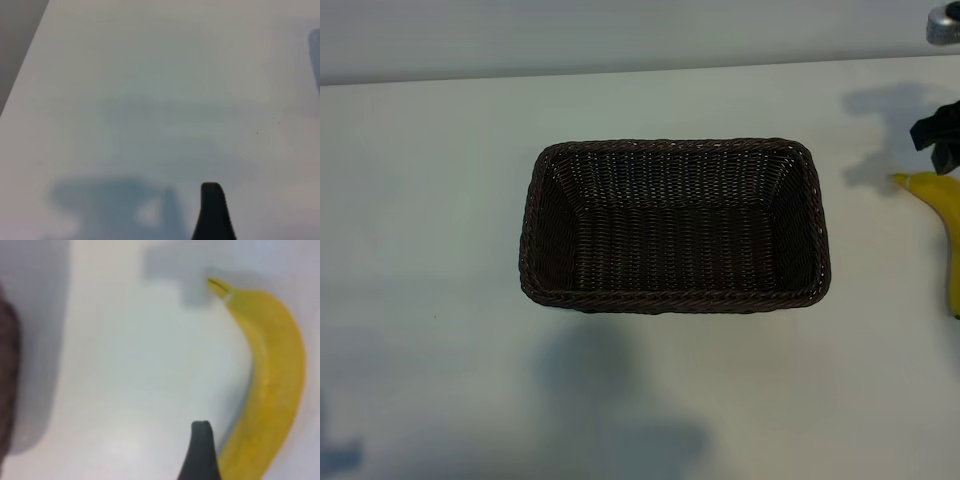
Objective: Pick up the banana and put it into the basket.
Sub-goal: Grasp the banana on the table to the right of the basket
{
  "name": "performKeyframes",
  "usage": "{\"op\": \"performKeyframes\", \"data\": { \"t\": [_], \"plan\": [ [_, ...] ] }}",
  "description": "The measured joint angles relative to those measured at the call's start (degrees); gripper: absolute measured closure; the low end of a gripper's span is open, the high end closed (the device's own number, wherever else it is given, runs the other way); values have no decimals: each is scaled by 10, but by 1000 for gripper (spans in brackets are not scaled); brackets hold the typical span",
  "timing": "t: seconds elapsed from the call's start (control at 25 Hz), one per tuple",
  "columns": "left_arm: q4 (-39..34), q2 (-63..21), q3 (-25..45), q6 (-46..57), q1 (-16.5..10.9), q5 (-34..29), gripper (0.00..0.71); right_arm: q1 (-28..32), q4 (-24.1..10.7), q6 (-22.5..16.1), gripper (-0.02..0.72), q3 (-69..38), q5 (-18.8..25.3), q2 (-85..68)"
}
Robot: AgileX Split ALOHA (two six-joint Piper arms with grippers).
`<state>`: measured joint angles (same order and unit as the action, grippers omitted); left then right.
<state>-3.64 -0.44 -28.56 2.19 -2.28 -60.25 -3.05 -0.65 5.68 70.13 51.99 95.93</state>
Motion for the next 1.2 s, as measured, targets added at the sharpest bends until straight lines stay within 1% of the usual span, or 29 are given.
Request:
{"op": "performKeyframes", "data": {
  "t": [0.2, 0.32, 0.4, 0.6, 0.88, 1.0, 1.2],
  "plan": [
    [0, 0, 0, 0, 0, 0, 170, 37, -8, -4, 119, 0, 0, 31],
    [0, 0, 0, 0, 0, 0, 170, 65, -7, -5, 119, 0, 0, 45],
    [0, 0, 0, 0, 0, 0, 170, 76, 0, -5, 119, 0, 1, 53],
    [0, 0, 0, 0, 0, 0, 170, 80, 13, 3, 119, 0, 2, 70],
    [0, 0, 0, 0, 0, 0, 170, 80, 14, 5, 119, 0, 2, 100],
    [0, 0, 0, 1, 0, 0, 170, 80, 22, 6, 119, 0, 0, 118],
    [0, 0, 0, 1, 0, 0, 170, 80, 25, 7, 119, 1, -6, 152]
  ]
}}
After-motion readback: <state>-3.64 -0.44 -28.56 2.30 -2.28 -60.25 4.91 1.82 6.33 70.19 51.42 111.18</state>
